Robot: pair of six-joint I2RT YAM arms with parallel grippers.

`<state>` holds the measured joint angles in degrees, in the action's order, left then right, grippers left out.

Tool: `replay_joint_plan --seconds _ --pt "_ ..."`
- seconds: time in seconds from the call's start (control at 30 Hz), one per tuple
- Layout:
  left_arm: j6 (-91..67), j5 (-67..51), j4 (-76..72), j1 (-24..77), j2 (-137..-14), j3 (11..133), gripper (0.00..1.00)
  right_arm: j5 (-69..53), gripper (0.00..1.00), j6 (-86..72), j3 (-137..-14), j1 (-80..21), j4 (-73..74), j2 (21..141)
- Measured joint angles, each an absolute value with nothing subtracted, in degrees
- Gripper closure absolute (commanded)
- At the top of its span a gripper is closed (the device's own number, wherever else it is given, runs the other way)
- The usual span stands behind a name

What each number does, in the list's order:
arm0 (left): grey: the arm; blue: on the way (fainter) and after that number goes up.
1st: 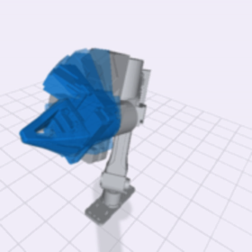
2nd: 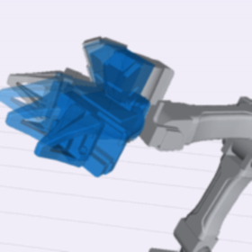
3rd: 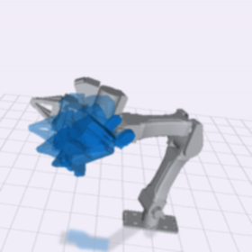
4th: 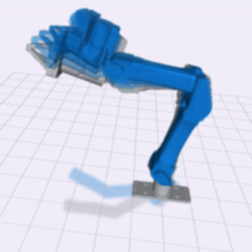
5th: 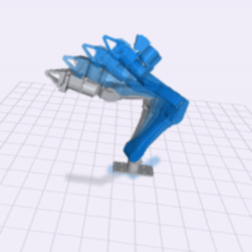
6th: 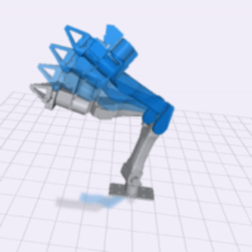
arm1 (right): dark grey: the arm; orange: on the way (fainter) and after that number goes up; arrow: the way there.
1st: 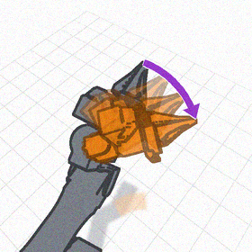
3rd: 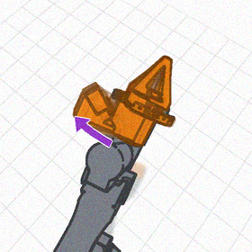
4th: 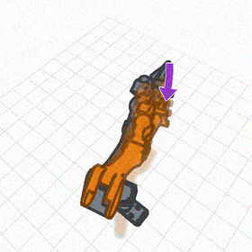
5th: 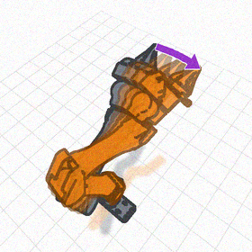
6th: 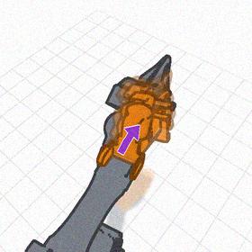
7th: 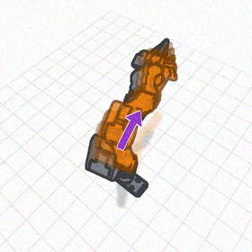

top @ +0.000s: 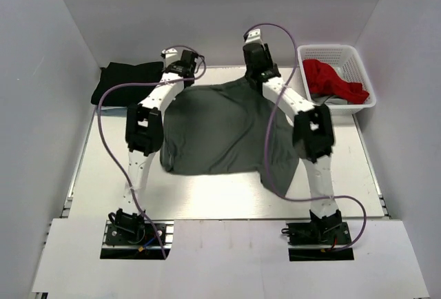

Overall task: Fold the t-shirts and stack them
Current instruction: Flatten out the tshirt

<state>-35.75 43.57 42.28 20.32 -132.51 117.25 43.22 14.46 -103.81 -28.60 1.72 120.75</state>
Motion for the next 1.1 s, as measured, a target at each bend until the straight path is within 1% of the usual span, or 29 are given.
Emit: replay_joint_plan --seconds 0.03,0.1,0.17,0.23,0.33,0.4,0.53,0.67,0.8,0.93,1.1 --pt "-35.83 42.15 43.94 19.25 -137.49 124.49 0.00 42.89 0.24 13.82 -110.61 -27.33 2.76 126.19" --pt "-35.46 39.31 44.47 17.52 -142.52 132.16 0.00 42.33 0.10 12.14 -121.32 -25.39 6.50 135.00" --pt "-34.09 36.49 44.16 16.32 -142.06 131.37 0.00 41.82 0.10 11.00 -123.42 -23.92 9.39 138.08" --pt "-32.45 33.23 40.29 15.68 -136.84 123.13 0.00 40.75 0.10 9.65 -117.51 -22.87 10.70 135.39" --pt "-30.24 27.62 35.73 15.90 -125.01 108.40 0.00 36.71 0.10 6.59 -100.57 -22.68 10.96 123.52" --pt "-29.12 24.40 33.50 16.75 -118.02 102.76 0.00 33.17 0.10 3.42 -91.26 -23.11 11.20 113.19" --pt "-28.49 16.56 28.84 18.44 -106.48 94.80 0.00 27.18 0.10 -4.10 -82.39 -24.10 11.46 96.23" --pt "-29.58 8.95 26.57 19.42 -97.47 82.15 0.00 21.39 0.10 -11.73 -73.87 -24.23 10.96 85.41" --pt "-31.18 2.11 25.08 19.75 -93.30 68.64 0.00 17.41 0.10 -19.25 -61.12 -24.08 12.43 80.36" --pt "-32.69 -1.34 25.21 20.53 -89.93 57.56 0.00 12.38 0.10 -23.66 -49.28 -24.03 14.37 75.11" --pt "-33.91 -4.21 24.38 21.23 -84.55 50.35 0.00 6.07 0.10 -25.96 -42.02 -24.03 13.26 69.47"
